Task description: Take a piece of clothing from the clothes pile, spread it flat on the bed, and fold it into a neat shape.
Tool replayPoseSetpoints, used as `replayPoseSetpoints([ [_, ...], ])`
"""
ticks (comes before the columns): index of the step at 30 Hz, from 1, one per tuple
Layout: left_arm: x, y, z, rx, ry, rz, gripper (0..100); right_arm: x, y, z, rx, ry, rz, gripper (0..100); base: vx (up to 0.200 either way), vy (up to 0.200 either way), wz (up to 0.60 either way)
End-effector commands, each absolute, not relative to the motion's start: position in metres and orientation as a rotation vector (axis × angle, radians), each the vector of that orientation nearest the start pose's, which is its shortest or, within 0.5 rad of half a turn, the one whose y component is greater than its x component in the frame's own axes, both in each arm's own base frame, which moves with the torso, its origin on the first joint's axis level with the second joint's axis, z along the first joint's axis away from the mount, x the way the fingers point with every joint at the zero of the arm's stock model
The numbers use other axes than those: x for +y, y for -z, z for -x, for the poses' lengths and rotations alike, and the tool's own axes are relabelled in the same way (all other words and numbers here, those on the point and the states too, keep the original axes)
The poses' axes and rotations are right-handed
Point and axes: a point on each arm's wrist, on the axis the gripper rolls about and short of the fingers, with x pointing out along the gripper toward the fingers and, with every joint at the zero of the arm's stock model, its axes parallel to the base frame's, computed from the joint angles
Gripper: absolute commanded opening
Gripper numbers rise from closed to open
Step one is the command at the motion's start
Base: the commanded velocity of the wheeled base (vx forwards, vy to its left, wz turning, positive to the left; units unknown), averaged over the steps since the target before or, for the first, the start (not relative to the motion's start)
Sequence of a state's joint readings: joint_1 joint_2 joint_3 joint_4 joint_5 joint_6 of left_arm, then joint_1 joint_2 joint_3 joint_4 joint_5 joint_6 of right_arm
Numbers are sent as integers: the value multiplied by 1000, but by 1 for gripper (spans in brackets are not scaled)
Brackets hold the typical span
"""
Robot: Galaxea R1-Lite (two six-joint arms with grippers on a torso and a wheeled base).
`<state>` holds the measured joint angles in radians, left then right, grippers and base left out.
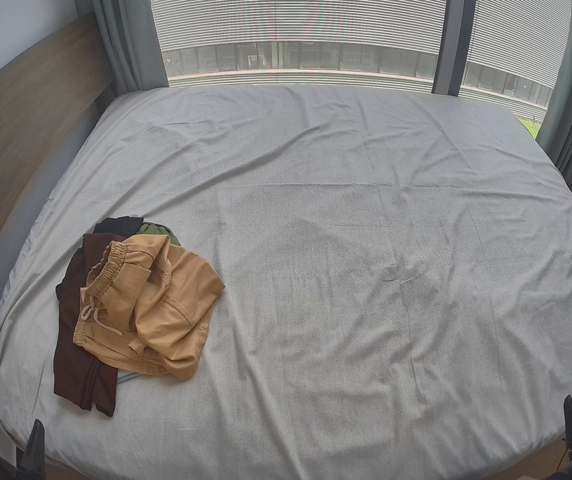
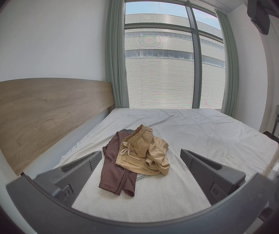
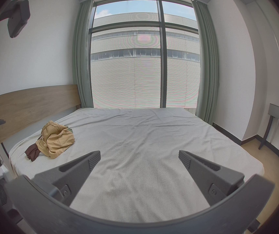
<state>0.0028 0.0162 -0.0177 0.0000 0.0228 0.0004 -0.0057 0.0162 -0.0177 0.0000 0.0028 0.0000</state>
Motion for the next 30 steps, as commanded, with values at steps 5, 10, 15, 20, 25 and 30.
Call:
replayPoseSetpoints([
  [5, 0, -75, 23, 0, -20, 3, 100, 0, -76, 23, -2, 2, 0, 100, 0, 0, 0],
  [10, 0, -75, 23, 0, -14, -3, 100, 0, -76, 23, -2, 0, 0, 100, 0, 0, 0],
  [15, 0, -76, 23, -1, -14, -8, 100, 0, -76, 23, -2, 2, 0, 100, 0, 0, 0],
  [20, 0, -125, 28, -109, -3, 0, 100, 0, -76, 23, -2, 0, 0, 100, 0, 0, 0],
  [25, 0, -148, 9, -9, 60, -8, 100, 0, -76, 23, -2, 0, 0, 100, 0, 0, 0],
  [30, -2, -170, -10, 28, 190, 20, 100, 0, -76, 23, 0, 0, 0, 100, 0, 0, 0],
])
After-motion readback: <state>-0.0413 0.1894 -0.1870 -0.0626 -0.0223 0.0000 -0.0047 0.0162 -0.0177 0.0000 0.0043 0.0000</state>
